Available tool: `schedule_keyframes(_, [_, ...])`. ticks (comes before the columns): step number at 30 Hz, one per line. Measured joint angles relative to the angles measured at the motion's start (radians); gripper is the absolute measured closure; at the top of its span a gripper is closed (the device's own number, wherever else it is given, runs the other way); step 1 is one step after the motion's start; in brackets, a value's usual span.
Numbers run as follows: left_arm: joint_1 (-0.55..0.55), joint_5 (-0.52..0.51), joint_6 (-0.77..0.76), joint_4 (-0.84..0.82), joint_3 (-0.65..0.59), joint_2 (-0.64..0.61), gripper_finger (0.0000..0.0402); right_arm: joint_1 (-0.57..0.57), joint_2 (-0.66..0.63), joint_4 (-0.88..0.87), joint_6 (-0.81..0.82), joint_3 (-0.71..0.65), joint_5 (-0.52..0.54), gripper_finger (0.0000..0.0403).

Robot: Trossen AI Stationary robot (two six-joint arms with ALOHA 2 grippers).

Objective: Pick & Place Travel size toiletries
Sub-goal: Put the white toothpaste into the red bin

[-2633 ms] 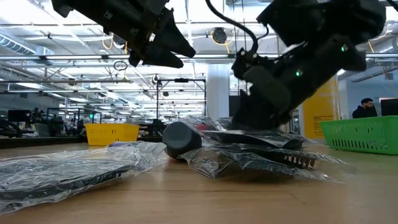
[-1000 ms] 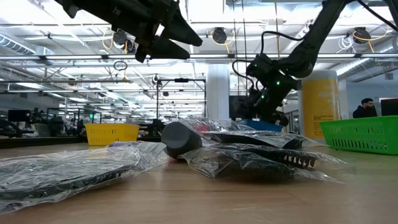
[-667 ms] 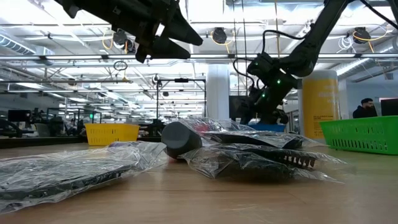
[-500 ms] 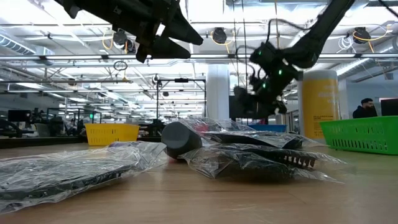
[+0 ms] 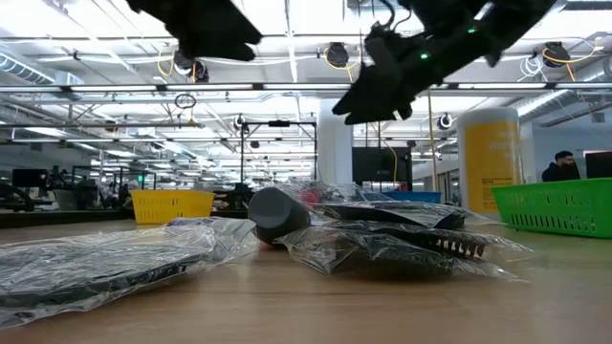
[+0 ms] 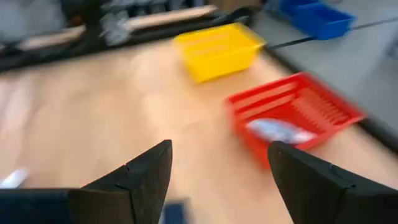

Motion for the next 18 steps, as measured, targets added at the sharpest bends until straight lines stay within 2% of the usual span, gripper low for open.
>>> schedule_keyframes(7, [-0.032,0.132,-0.045,-0.106,0.000,-0.020,0.0156,0.208,0.012,0.145,0.028,-0.122,-0.005,0.0147])
schedule_keyframes(15, [-0.065,0.191,-0.074,-0.114,0.000,0.068,0.0156,0.333,0.010,0.413,0.035,-0.280,0.005,0.0147])
schedule_keyframes(18, [-0.070,0.239,-0.075,-0.114,0.000,0.115,0.0156,0.363,0.011,0.455,0.057,-0.325,0.006,0.0149])
